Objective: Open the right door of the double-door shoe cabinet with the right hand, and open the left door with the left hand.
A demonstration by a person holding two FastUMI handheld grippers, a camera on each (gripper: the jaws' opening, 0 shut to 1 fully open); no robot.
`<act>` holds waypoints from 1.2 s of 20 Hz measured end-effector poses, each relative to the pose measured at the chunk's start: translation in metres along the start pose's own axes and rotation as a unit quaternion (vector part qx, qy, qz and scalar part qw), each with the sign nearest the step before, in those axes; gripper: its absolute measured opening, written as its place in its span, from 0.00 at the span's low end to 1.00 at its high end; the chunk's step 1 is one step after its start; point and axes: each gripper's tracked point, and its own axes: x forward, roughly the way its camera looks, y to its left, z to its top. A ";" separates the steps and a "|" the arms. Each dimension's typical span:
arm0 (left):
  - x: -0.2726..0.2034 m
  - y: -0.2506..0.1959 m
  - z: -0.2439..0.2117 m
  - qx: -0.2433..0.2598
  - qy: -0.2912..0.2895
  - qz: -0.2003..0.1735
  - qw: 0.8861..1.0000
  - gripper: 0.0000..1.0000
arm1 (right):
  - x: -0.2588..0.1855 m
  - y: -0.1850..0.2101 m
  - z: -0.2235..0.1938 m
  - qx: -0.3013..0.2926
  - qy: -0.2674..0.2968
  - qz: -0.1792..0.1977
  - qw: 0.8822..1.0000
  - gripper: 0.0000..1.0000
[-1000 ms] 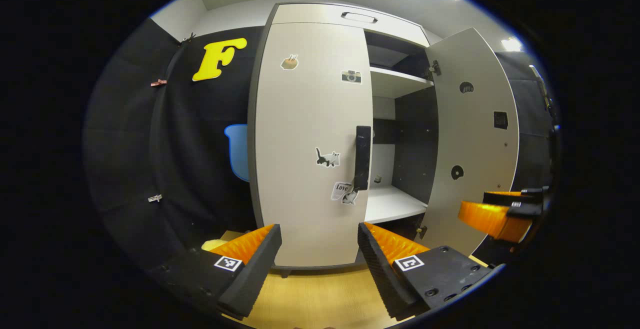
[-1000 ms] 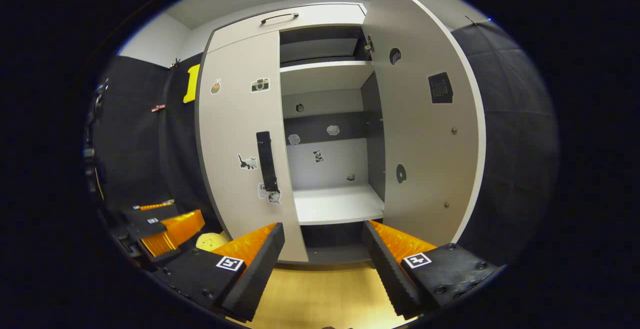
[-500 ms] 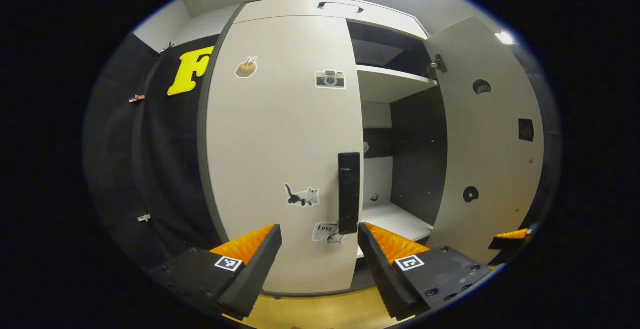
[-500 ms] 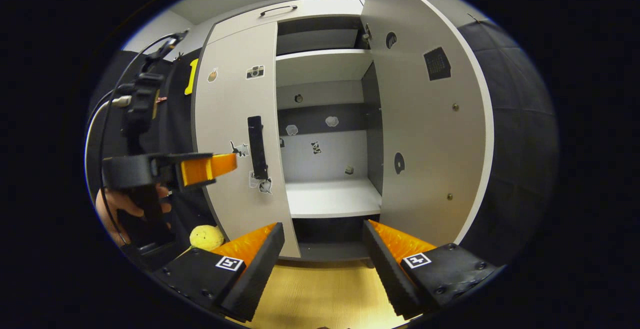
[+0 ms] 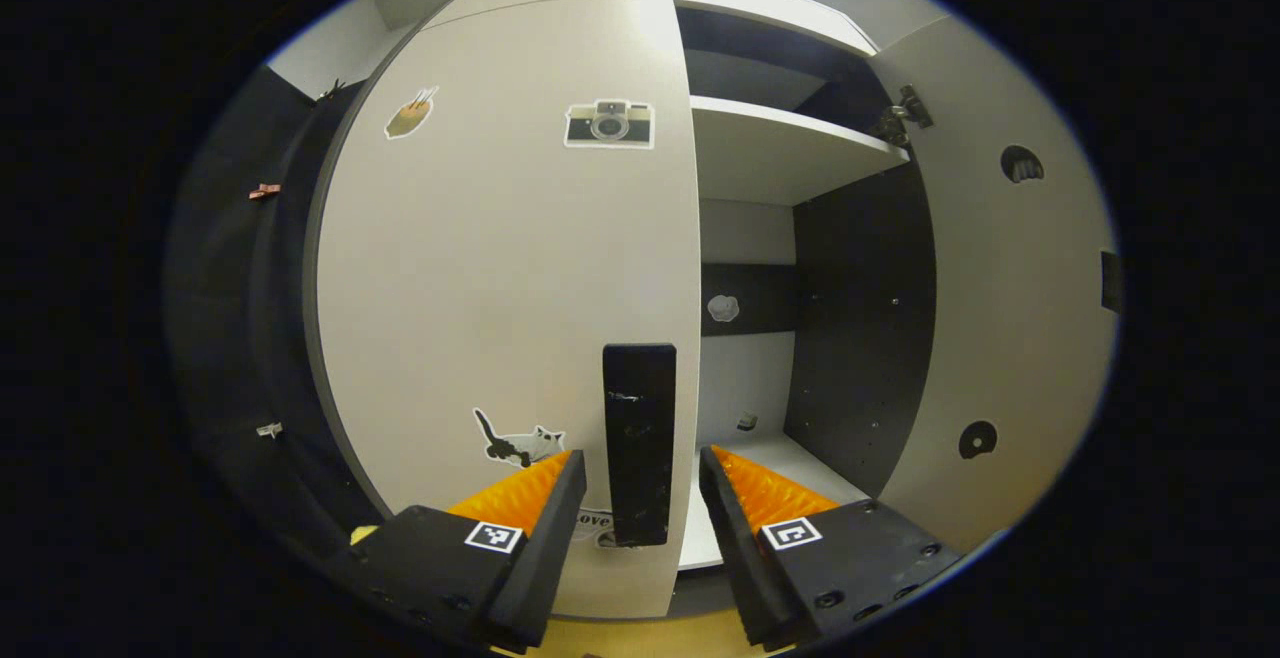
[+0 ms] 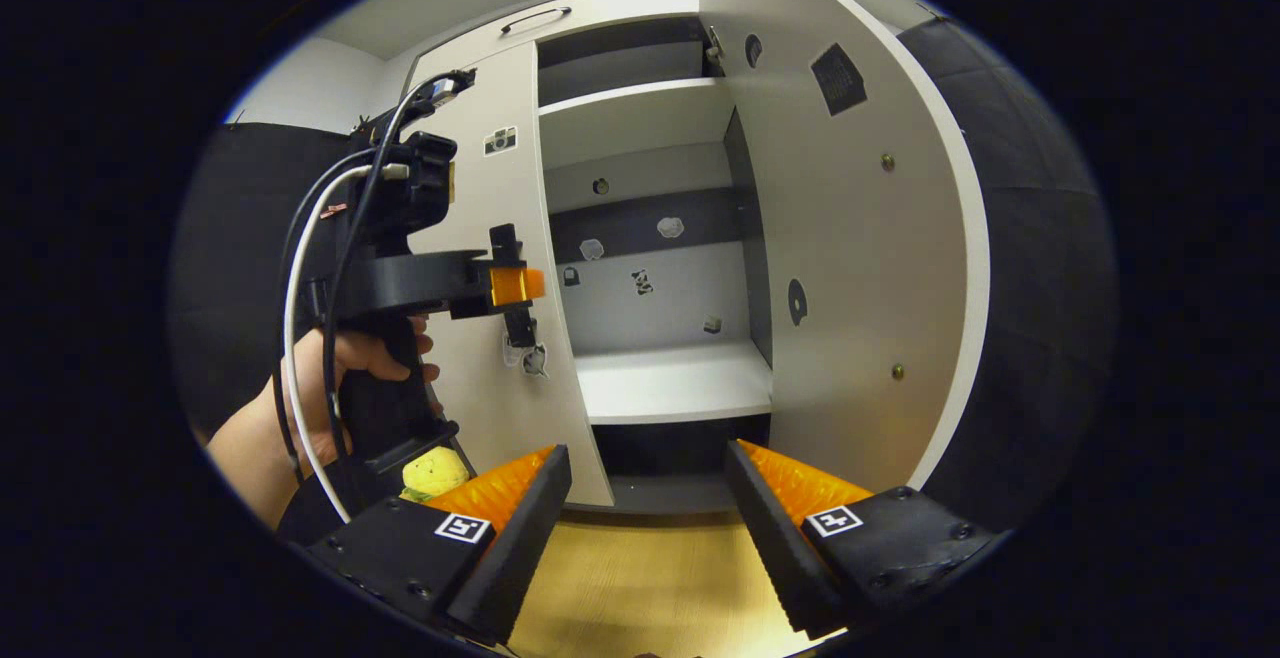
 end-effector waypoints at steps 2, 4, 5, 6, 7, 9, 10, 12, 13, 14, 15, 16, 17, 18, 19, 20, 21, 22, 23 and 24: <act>0.006 0.004 0.002 0.002 -0.002 0.014 1.000 0.70 | -0.001 0.001 0.000 0.001 -0.002 0.007 1.000 0.98; 0.010 0.009 0.001 0.010 -0.001 0.029 1.000 0.61 | 0.000 0.004 -0.001 -0.003 -0.003 0.015 1.000 0.98; 0.010 0.006 0.000 0.010 0.002 0.027 1.000 0.52 | 0.001 0.007 0.000 -0.006 -0.003 0.019 1.000 0.98; 0.011 0.003 -0.002 0.009 0.005 0.026 1.000 0.48 | 0.000 0.008 -0.001 -0.008 -0.002 0.022 1.000 0.98; 0.012 0.004 -0.003 0.011 0.004 0.034 0.999 0.39 | 0.001 0.009 -0.002 -0.011 -0.001 0.025 1.000 0.98; 0.011 0.004 -0.003 0.017 0.002 0.042 0.999 0.35 | 0.002 0.009 -0.003 -0.017 0.000 0.026 1.000 0.98; 0.010 0.005 -0.004 0.011 0.003 0.044 0.999 0.34 | 0.001 0.009 -0.003 -0.019 0.000 0.027 0.999 0.98; 0.010 0.005 -0.006 -0.001 0.005 0.046 0.999 0.33 | 0.000 0.009 -0.003 -0.018 0.002 0.032 0.999 0.99; 0.010 0.005 -0.007 -0.001 0.006 0.047 0.999 0.31 | -0.001 0.007 -0.004 -0.017 0.003 0.035 0.999 0.98; 0.010 0.005 -0.007 -0.001 0.006 0.047 0.999 0.29 | -0.001 0.006 -0.004 -0.017 0.004 0.037 0.999 0.98; 0.011 0.005 -0.007 0.000 0.008 0.049 0.999 0.22 | -0.002 0.004 -0.003 -0.016 0.004 0.040 0.999 0.99; 0.010 0.005 -0.007 0.007 0.013 0.054 0.998 0.19 | -0.003 0.001 -0.002 -0.016 0.001 0.042 0.999 0.98; 0.010 0.005 -0.008 0.008 0.015 0.060 0.998 0.18 | -0.003 -0.002 0.002 -0.012 -0.002 0.042 0.999 0.98; 0.010 0.005 -0.007 0.008 0.014 0.063 0.998 0.18 | -0.004 -0.005 0.006 -0.003 -0.005 0.047 0.999 0.98; 0.009 0.005 -0.008 0.006 0.016 0.066 0.998 0.17 | -0.005 -0.004 0.008 0.005 -0.003 0.053 0.999 0.99; 0.007 0.006 -0.008 -0.001 0.015 0.069 0.997 0.17 | -0.006 -0.003 0.009 0.007 0.000 0.057 0.998 0.98; 0.005 0.006 -0.009 -0.007 0.014 0.071 0.997 0.17 | -0.007 -0.004 0.010 0.003 0.000 0.058 0.998 0.98; 0.002 0.007 -0.009 -0.008 0.012 0.071 0.997 0.17 | -0.010 -0.004 0.009 -0.005 -0.002 0.053 0.999 0.98; -0.003 0.008 -0.009 -0.010 0.008 0.073 0.997 0.17 | -0.015 -0.004 0.007 -0.014 -0.005 0.046 0.999 0.98; -0.007 0.010 -0.009 -0.011 0.005 0.073 0.997 0.17 | -0.021 -0.004 0.005 -0.018 -0.009 0.038 0.999 0.98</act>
